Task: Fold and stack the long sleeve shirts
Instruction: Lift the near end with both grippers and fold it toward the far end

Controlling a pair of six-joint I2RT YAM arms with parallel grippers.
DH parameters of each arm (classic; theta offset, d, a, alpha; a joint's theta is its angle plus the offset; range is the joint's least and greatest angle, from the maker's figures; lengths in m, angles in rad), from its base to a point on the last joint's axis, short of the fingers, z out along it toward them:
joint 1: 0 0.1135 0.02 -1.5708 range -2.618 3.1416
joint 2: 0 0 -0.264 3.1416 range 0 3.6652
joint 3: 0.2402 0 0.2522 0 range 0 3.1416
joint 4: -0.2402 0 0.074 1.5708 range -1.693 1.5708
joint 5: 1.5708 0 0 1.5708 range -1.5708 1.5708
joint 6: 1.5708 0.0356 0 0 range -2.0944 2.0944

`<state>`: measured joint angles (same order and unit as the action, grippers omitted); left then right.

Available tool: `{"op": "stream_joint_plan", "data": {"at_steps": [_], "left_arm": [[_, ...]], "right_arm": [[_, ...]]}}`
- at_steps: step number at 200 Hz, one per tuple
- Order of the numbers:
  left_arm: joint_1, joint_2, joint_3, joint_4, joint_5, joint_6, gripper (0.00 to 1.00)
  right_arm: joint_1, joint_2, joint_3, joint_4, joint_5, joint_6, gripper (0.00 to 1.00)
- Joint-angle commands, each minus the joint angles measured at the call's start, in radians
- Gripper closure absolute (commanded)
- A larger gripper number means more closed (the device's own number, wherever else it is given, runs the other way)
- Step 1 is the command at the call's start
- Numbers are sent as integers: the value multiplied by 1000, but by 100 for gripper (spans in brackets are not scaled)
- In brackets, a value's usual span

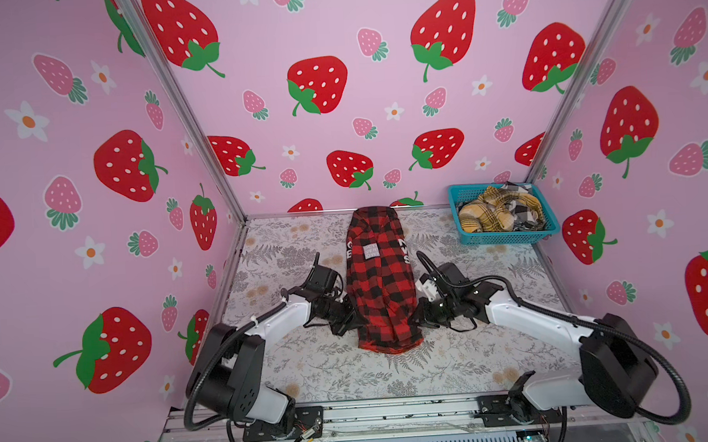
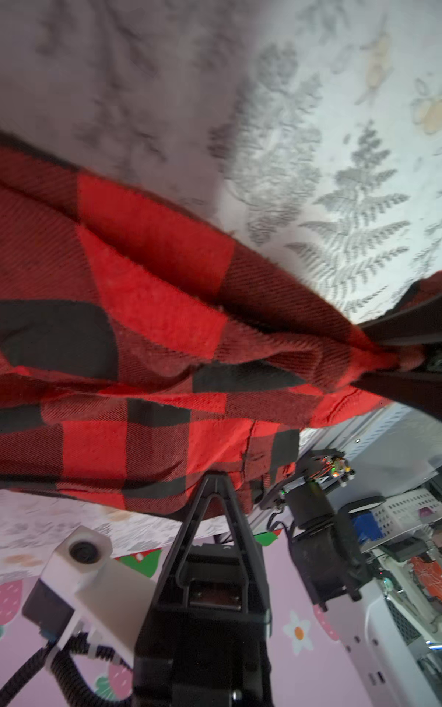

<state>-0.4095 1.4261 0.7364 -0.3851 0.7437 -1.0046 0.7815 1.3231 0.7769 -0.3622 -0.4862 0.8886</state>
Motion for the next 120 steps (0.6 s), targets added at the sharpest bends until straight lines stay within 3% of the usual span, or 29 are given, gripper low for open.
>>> {"op": "stream_joint_plan", "data": {"at_steps": [1, 30, 55, 86, 112, 115, 117, 120], "left_arm": [[-37, -108, -103, -12, -21, -47, 100], [-79, -242, -202, 7, -27, -132, 100], [-60, -265, -127, -17, -35, -142, 100], [-5, -105, 95, -18, -8, -88, 100], [89, 109, 303, 20, 3, -52, 100], [102, 139, 335, 18, 5, -47, 96], [110, 166, 353, 17, 11, -43, 88], [118, 202, 391, 20, 22, -41, 80]], "right_arm": [[59, -97, -72, 26, 59, 128, 100], [101, -181, -121, 8, 87, 188, 100], [81, -157, -40, -25, 98, 167, 100], [-7, -8, 151, -44, 54, 69, 100], [-139, 215, 388, -84, 7, -54, 100], [-157, 242, 419, -89, 3, -68, 99], [-167, 266, 440, -92, 1, -77, 97], [-183, 305, 473, -92, -4, -93, 89]]}}
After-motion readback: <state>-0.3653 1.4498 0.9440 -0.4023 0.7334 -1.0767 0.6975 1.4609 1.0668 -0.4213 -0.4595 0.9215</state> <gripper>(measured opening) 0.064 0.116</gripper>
